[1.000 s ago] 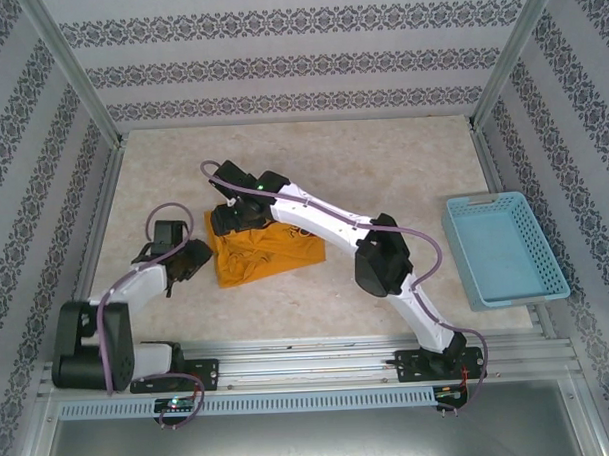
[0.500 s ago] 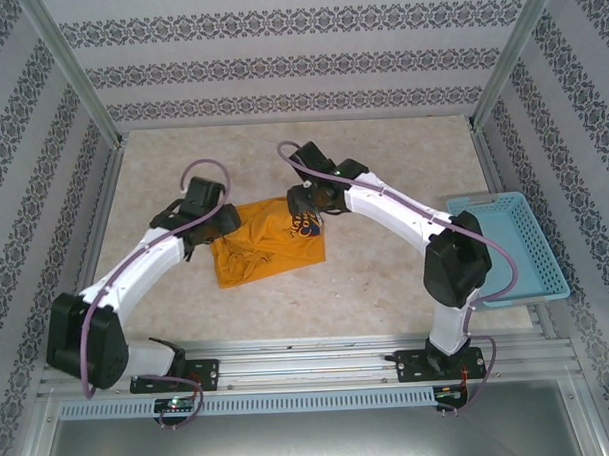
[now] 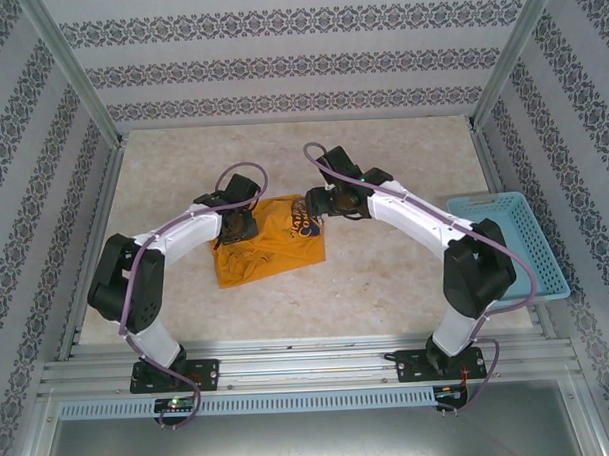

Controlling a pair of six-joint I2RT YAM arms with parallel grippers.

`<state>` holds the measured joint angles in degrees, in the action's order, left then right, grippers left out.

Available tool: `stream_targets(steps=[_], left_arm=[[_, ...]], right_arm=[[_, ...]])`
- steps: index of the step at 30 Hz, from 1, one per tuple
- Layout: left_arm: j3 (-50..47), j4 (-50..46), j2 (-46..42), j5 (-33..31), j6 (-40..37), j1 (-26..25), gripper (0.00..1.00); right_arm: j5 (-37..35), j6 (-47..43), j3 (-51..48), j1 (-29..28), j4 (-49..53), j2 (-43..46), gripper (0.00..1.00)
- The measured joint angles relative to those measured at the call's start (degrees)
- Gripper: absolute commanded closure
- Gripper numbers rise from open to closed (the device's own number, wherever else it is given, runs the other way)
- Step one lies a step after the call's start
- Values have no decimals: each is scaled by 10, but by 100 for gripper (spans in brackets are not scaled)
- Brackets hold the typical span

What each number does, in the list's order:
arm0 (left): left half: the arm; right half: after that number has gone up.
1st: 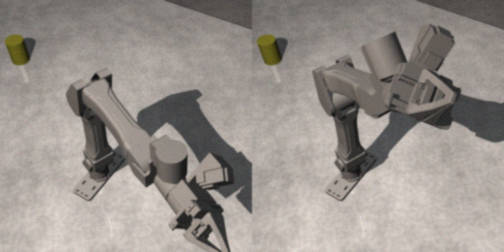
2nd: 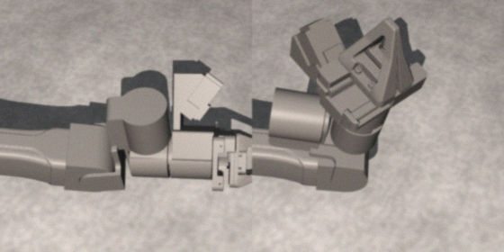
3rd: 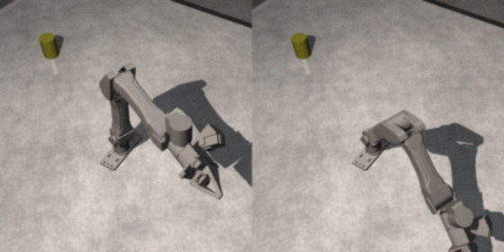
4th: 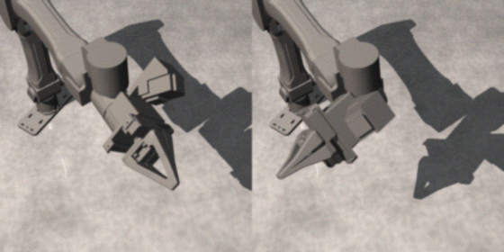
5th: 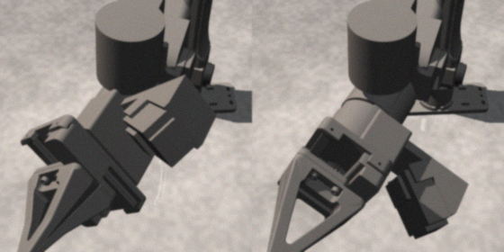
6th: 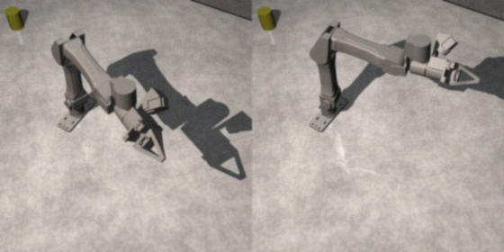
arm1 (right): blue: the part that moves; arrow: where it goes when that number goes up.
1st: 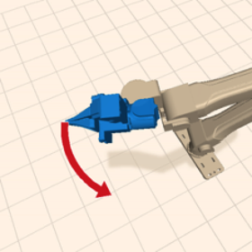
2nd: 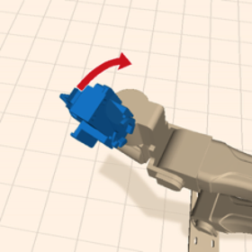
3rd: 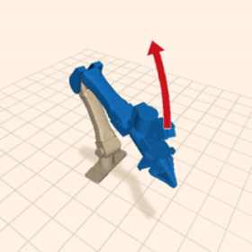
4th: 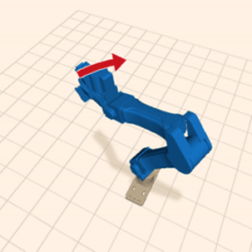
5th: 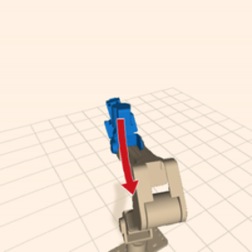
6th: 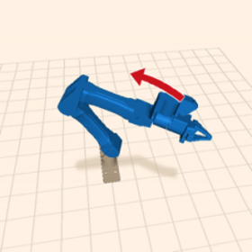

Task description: Fold the inside-out t-shirt

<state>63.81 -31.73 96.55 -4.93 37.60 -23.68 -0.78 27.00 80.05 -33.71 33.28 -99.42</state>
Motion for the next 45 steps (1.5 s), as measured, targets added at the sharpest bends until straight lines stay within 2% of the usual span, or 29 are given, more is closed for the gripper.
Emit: stream_targets(steps=[2,5,9,12,18,22,26,32,36,38,41,43,45], left_arm=[[-26,9,-18,-1,0,0,96],[-102,27,-95,-1,6,0,100],[-182,39,-223,-14,22,0,100],[-232,61,-282,-14,36,1,100],[-322,87,-293,-14,86,10,100],[-348,117,-269,-7,111,25,100],[-310,160,-198,5,104,39,100],[-158,194,-33,50,43,51,100],[-28,198,77,112,-2,50,100],[17,195,110,136,-24,50,100],[59,171,122,149,-60,45,85],[72,155,116,148,-82,38,73],[72,133,98,139,-99,30,65]], right_arm=[[12,-5,21,2,-7,-26,36],[30,-19,70,2,-11,-80,37],[48,-36,139,2,-18,-156,42],[54,-45,177,-6,-18,-203,43],[52,-42,192,-21,-3,-261,51],[52,-20,146,-12,-10,-259,57],[40,7,60,0,-33,-210,61],[14,81,-167,5,-73,-49,64],[5,147,-298,-28,-83,78,63],[-2,173,-323,-66,-76,122,58],[-7,193,-325,-97,-65,168,50],[-17,195,-315,-86,-53,192,48],[-25,186,-295,-62,-46,198,48]])
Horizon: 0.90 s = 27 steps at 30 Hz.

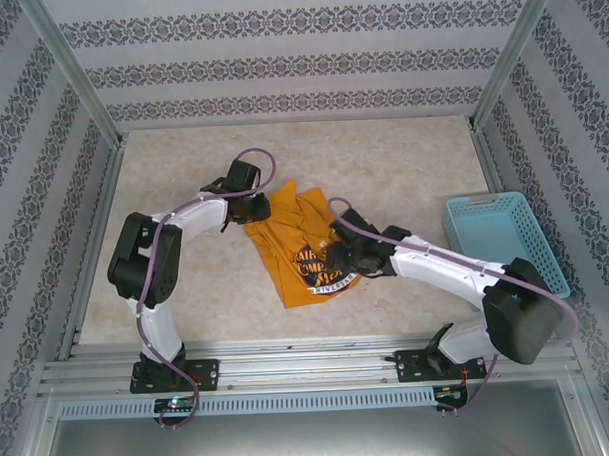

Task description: Fold the inside-out t-shirt

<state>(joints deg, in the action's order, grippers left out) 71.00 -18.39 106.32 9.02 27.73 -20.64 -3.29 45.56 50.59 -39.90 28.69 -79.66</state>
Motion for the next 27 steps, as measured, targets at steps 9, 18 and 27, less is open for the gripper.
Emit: stream_targets(steps=[9,18,27], left_arm=[[-9,-59,-82,-38,-23,-34,51],[39,-90,14,-51,-24,-59,45],[97,-110,65,-79,-24,-63,61]], right_arm=[[30,-83,176,95,-7,-160,52],[73,-116,229,101,8,-268,54],[96,-130,245,100,7,-315,82]])
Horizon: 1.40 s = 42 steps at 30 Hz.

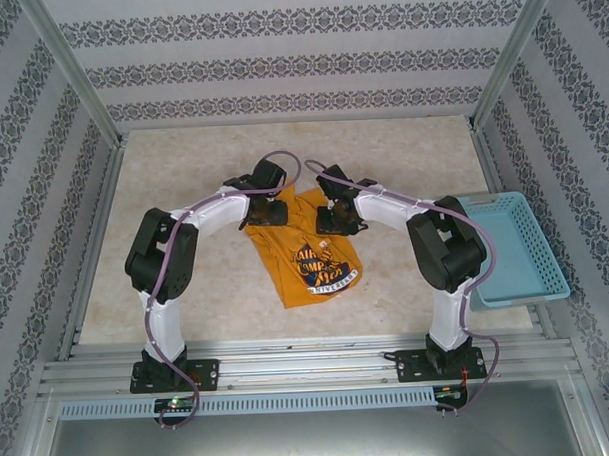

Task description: Fold the inside-out t-shirt

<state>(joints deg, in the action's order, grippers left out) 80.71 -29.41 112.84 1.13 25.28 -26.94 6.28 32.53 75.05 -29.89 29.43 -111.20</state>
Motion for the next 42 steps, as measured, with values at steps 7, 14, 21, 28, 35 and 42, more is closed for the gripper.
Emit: stream_targets(steps=[7,14,21,28,35,42], left_arm=[[-10,-7,-4,-40,-3,0,73],[-26,-12,-63,-77,-5,0,55],[30,-22,-42,-94,-9,0,48],[57,-48,27,-113,-9,0,63],[47,-46,31,-117,-10,0,95],[-94,28,-80,-104,-15,3,100]], right_arm=[[-10,-11,2,0,-4,13,100],[-31,-10,-16,-7,-10,76,100],[-49,-6,-34,-35,-12,119,100],[-63,1,-35,-41,-10,130,100],[-68,0,-5,-13,9,120,100],[-67,-5,44,26,35,101,100]])
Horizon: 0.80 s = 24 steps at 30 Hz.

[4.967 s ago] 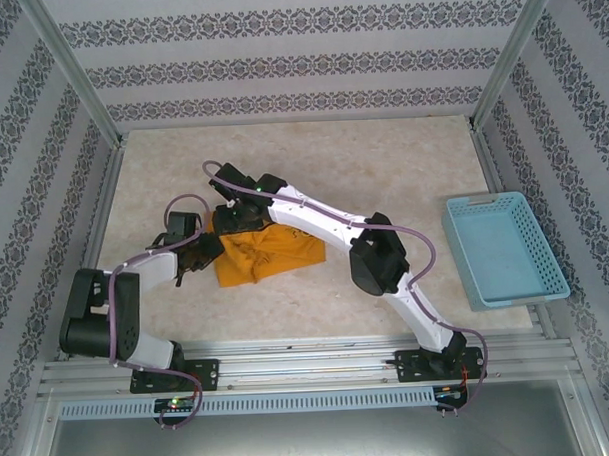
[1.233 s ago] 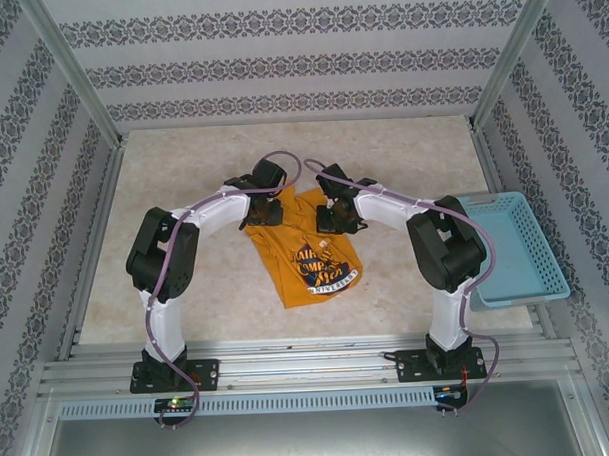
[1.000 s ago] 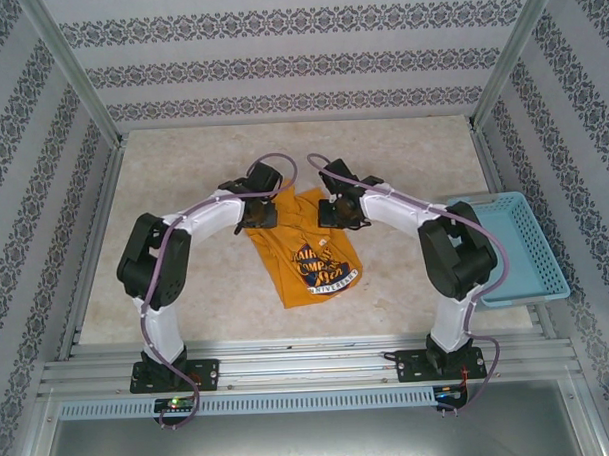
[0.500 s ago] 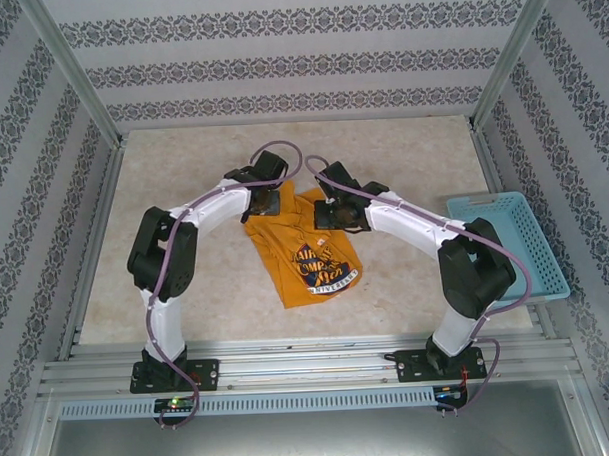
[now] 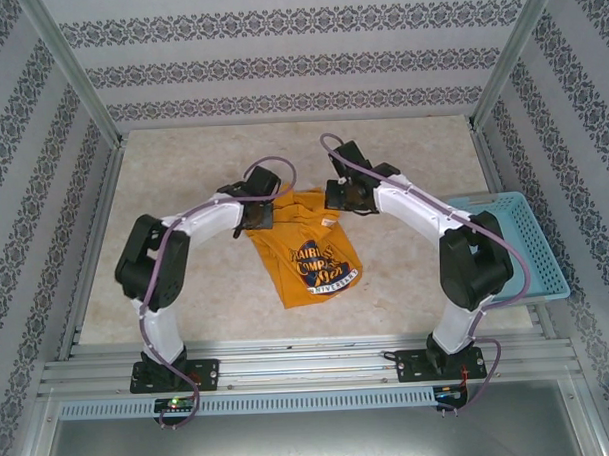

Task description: Fold the inside-out t-shirt

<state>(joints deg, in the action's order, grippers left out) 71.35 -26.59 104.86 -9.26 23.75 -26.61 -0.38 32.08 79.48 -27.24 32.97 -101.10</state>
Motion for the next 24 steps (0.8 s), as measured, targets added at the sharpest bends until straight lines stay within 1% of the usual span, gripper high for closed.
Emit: stream_targets(steps=[5,8,12,16,24], left_arm=[[-83,77,-106,15,0,12,100],[-120,123,-139,36,3,30,100],[-137,150,-136,61,5,50,100],[-146,168,-130,76,5,57,100],[-146,177,-79,91,5,69,100]], right_arm=[[0,-10,28,13,33,-10,100],[-3,-14,56,17,58,-24,100],[-15,-26,118,16,96,-52,100],[-36,-38,190,16,127,-90,100],[-65,-56,330,16,192,-194,100]])
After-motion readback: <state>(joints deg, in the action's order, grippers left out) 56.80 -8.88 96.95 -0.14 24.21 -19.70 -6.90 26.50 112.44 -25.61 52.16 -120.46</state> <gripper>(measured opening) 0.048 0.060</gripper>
